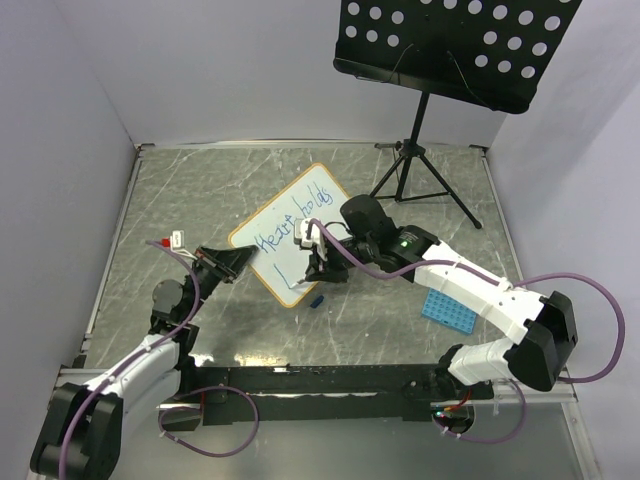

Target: Write a sentence on the whiteboard

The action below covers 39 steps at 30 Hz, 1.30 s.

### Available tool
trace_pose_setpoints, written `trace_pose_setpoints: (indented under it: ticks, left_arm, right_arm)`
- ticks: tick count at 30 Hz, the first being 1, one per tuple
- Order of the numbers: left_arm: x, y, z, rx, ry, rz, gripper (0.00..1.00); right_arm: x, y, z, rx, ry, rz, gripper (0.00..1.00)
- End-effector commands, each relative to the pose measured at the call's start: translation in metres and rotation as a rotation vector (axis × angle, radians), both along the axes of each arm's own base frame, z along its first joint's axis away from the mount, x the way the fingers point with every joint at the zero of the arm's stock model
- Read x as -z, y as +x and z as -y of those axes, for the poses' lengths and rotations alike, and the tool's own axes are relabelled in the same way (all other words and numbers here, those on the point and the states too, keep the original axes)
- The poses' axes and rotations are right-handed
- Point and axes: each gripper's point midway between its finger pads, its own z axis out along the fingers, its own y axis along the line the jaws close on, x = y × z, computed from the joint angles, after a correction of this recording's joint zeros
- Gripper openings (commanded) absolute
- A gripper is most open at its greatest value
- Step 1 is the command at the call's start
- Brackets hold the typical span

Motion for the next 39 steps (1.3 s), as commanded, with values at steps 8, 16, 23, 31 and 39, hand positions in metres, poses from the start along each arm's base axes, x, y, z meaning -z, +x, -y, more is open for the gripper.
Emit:
trace_pose_setpoints:
  ticks: [8, 16, 23, 31, 39]
  left_arm:
    - [-0.052, -0.016, 0.006, 0.077, -0.088, 0.176, 0.01]
    - [-0.052, -0.016, 0.009, 0.1, -0.088, 0.177, 0.01]
    - [-0.054, -0.015, 0.01, 0.103, -0.088, 0.18, 0.01]
    - [-0.054, -0.014, 0.008, 0.09, -0.086, 0.18, 0.01]
    - [-0.053, -0.015, 0.005, 0.069, -0.085, 0.182, 0.01]
  right_arm:
    - [-0.016, 0.02, -0.01, 0.081, 0.029, 0.043, 0.0]
    - [-0.02, 0.026, -0.01, 0.115, 0.043, 0.055, 0.0]
    - [-0.018, 0.032, -0.009, 0.149, 0.033, 0.056, 0.0]
    - [-0.018, 0.036, -0.003, 0.166, 0.036, 0.049, 0.0]
    - [-0.009, 0.022, 0.0, 0.081, 0.014, 0.032, 0.0]
